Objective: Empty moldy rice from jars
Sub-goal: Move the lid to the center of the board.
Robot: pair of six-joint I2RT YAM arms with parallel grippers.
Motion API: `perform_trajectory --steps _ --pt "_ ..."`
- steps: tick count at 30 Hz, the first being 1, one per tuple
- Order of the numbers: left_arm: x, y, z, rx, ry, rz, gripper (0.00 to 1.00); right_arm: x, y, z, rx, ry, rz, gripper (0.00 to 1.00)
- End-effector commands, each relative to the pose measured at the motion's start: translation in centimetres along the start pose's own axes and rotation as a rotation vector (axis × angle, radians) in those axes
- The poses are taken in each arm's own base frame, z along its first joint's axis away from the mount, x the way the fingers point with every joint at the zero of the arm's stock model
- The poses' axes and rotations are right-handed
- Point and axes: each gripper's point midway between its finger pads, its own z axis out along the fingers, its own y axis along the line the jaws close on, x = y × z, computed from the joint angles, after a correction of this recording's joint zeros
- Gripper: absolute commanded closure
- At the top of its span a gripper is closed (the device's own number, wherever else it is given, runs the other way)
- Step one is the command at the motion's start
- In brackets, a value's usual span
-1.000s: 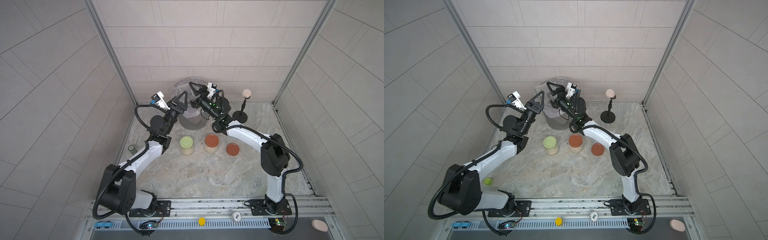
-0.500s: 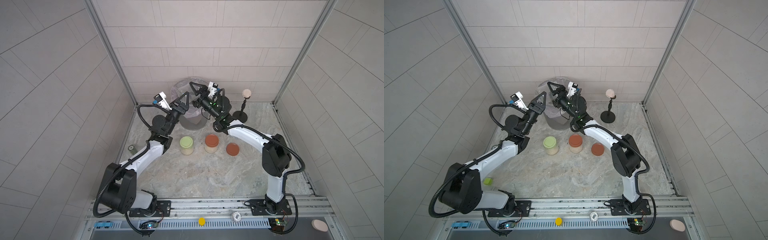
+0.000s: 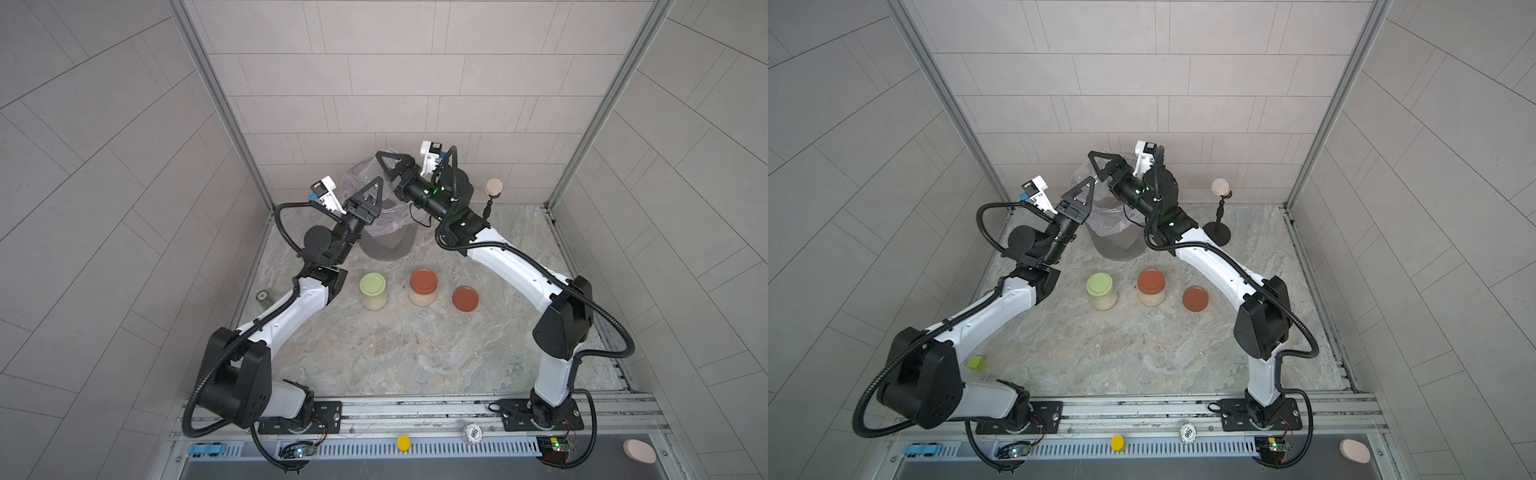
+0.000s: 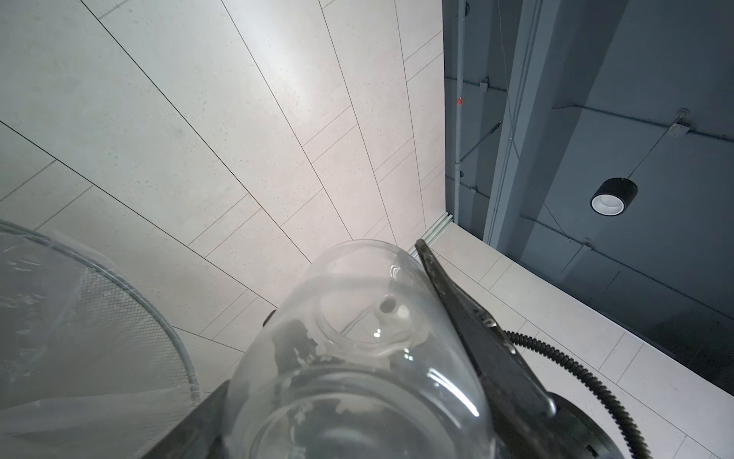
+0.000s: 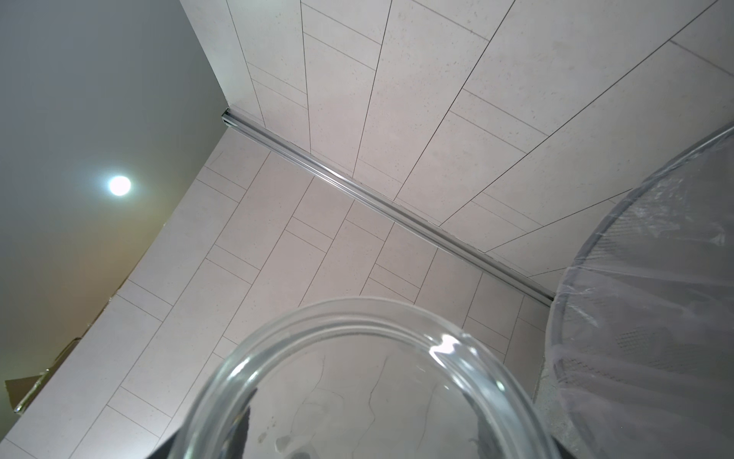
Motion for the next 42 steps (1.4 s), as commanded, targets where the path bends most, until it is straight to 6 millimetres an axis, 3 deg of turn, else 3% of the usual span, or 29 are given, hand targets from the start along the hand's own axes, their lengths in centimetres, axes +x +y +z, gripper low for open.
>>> perform_trajectory --steps 1,6,11,15,27,35,42 --pt "-0.9 -2.4 0.2 0.023 0.008 0.126 0.19 0.6 0.6 -1.4 0.079 0.064 -0.203 0.67" --pt "-0.7 -2.7 0.1 0.006 0.033 0.146 0.16 0.0 1.4 -2.2 0.087 0.067 -0.261 0.69" --pt "-0.6 -2.7 0.5 0.014 0.032 0.141 0.14 0.6 1.5 -2.6 0.083 0.103 -0.25 0.7" --pt "-1.0 -2.9 0.5 0.017 0.018 0.147 0.0 1.0 1.2 -3.0 0.09 0.116 -0.255 0.72" --pt "-1.5 -3.9 0.0 0.002 0.036 0.184 0.0 -0.1 1.8 -4.2 0.132 0.085 -0.382 0.74" --pt "-1.5 -3.8 -1.8 -0.094 0.095 0.24 0.0 -2.3 0.6 -8.1 0.316 0.032 -0.643 0.74" --pt "0.4 -1.5 -5.1 -0.217 0.192 0.265 0.0 -2.8 -2.9 -12.9 0.473 -0.011 -0.83 0.74"
